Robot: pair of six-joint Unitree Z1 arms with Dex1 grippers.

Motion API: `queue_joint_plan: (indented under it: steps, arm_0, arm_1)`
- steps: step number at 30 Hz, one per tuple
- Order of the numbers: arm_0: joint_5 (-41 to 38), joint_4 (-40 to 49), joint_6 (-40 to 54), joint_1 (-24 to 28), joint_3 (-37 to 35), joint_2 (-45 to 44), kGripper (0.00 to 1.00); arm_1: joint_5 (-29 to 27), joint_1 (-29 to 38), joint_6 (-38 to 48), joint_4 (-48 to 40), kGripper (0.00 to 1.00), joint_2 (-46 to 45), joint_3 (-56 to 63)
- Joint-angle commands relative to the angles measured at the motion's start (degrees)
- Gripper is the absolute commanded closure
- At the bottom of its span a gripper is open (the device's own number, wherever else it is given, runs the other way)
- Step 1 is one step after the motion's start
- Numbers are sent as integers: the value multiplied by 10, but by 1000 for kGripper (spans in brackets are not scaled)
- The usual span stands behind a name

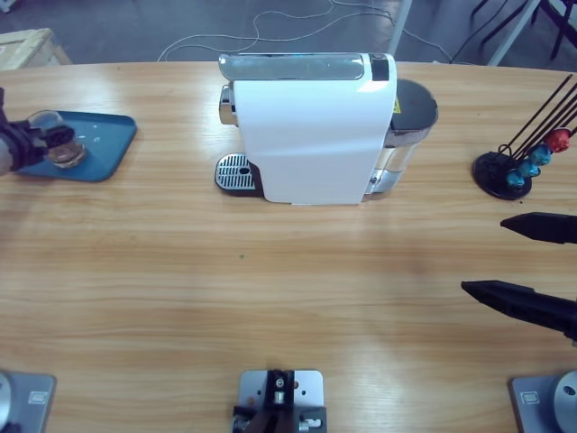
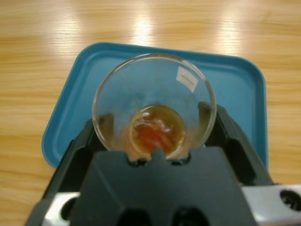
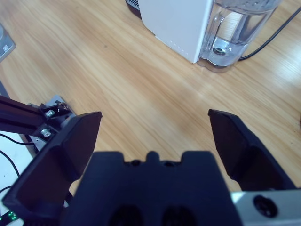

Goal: Pour coffee

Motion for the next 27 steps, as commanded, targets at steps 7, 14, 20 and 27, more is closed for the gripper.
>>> queue_joint_plan:
  steps: [7,14,20,27]
  arm_0:
    - [9,0,-5,4,-2,31,9]
    - [10,32,-5,-5,26,-63,9]
    - [10,161,2,-8,10,-212,9]
    - [5,522,-1,-104,-114,-467,9]
  arm_1:
    - [9,5,11,-1,0,-6,17]
    - [9,5,12,-1,0,-7,17]
    - [9,5,13,-1,0,-1,17]
    - [10,5,13,-3,0,2,14]
